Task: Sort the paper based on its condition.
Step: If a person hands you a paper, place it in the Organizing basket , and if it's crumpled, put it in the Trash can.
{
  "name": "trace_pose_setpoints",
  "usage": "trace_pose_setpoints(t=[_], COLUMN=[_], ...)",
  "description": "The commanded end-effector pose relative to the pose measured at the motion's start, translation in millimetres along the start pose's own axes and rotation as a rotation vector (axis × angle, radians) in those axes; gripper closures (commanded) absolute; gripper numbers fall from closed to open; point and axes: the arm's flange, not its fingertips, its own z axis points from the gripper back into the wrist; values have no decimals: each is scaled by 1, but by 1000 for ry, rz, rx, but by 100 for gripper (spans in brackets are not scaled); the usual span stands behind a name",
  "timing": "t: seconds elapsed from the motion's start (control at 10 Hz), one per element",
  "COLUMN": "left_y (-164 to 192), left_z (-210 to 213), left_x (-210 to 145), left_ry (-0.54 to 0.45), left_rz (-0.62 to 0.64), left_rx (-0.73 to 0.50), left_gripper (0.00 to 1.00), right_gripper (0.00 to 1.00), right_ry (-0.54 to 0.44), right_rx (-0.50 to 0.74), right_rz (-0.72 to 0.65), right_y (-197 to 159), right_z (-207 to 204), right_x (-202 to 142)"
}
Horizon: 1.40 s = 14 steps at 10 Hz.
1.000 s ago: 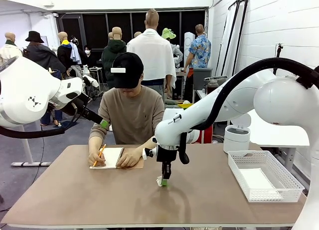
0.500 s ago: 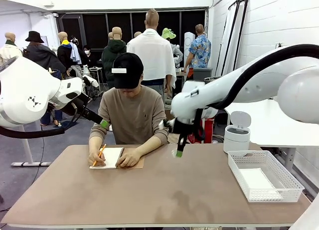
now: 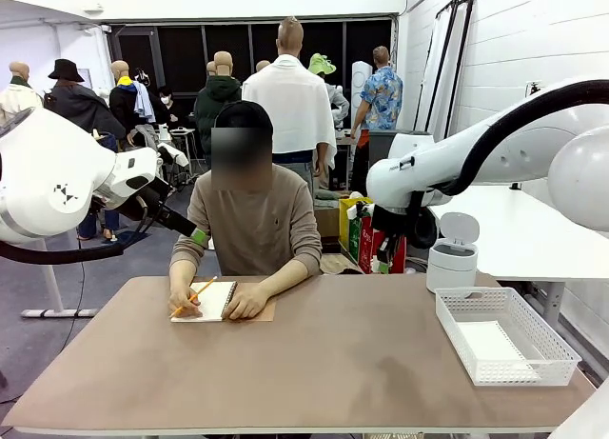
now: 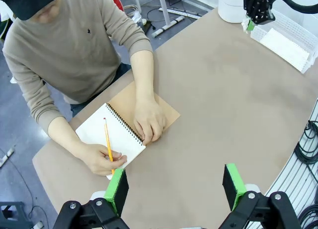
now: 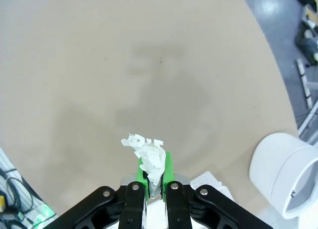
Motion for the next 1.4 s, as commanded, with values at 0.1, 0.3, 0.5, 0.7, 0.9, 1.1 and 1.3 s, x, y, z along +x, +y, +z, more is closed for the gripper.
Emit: trace_pose_setpoints(t=[0.1,0.3,0.5,0.7,0.9,1.1,1.3], left_y=[1,1,1,1,1,1,1], left_z=[0,0,0,0,0,0,0], left_x=[-1,-1,-1,-1,-1,-1,-1], left_ry=[-1,-1,-1,-1,-1,-1,-1], left_rz=[3,3,3,3,3,3,3], left_rx=[-7,-7,-7,-7,-7,-7,-7], left_gripper=[0,0,0,0,0,0,0], right_gripper=[89,89,89,89,89,89,89], right_ry=[0,0,0,-26,-73,-113,-136], right_rx=[0,0,0,-57,-129,-183,-205], right_rz=[0,0,0,-93,-224,-403,-535], right_y=[0,0,0,-12,-40,-76,-106], right_z=[0,0,0,7,22,31,34], right_x=[0,0,0,-6,-22,-34,-42])
